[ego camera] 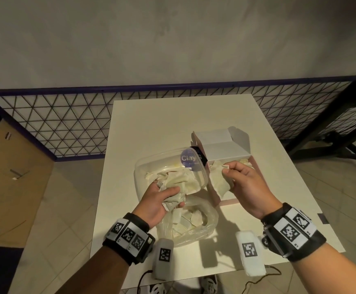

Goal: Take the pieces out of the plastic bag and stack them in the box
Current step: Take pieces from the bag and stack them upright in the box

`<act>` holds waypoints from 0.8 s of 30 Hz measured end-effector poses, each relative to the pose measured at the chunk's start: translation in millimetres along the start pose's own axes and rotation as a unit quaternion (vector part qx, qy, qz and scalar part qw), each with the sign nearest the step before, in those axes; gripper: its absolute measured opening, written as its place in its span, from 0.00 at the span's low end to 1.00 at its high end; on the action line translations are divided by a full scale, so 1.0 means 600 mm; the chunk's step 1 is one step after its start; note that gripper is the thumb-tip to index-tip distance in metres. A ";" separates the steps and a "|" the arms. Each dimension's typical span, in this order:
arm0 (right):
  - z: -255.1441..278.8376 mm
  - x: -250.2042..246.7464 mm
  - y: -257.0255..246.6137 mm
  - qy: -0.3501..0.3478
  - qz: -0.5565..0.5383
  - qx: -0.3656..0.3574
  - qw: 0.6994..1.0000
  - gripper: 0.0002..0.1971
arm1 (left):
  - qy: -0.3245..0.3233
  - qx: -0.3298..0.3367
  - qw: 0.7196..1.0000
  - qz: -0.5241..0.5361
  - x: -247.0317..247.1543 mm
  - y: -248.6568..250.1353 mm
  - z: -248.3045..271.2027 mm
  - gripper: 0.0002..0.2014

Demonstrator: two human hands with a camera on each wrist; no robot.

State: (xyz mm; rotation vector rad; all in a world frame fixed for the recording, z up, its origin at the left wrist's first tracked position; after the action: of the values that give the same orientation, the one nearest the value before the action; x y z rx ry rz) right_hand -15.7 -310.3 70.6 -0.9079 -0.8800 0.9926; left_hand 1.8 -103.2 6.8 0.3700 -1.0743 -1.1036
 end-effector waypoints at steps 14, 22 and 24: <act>0.003 0.072 0.074 0.070 0.062 0.033 0.995 0.07 | 0.007 0.053 0.996 -0.075 0.028 -0.017 -0.003 0.22; 0.000 0.079 0.069 0.078 0.117 0.005 0.990 0.10 | 0.021 0.060 0.996 -0.067 0.032 -0.017 -0.006 0.26; 0.000 0.082 0.067 0.070 0.105 -0.006 0.992 0.09 | 0.014 0.057 0.996 -0.062 0.034 -0.017 -0.006 0.26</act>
State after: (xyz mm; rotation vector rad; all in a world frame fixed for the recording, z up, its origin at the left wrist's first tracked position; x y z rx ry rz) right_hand -13.2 -252.9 43.0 -1.0825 -0.6818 1.0897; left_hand 0.2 -126.4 7.9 0.5477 -1.1042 -1.1471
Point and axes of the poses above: each hand's wrist, its own z-axis away from the middle knuckle, its own x-axis out of the palm, y = z × x, the point moved 5 cm from there along -z, towards the middle knuckle, and after that the axes turned 10 degrees about y, right-handed, at the moved point
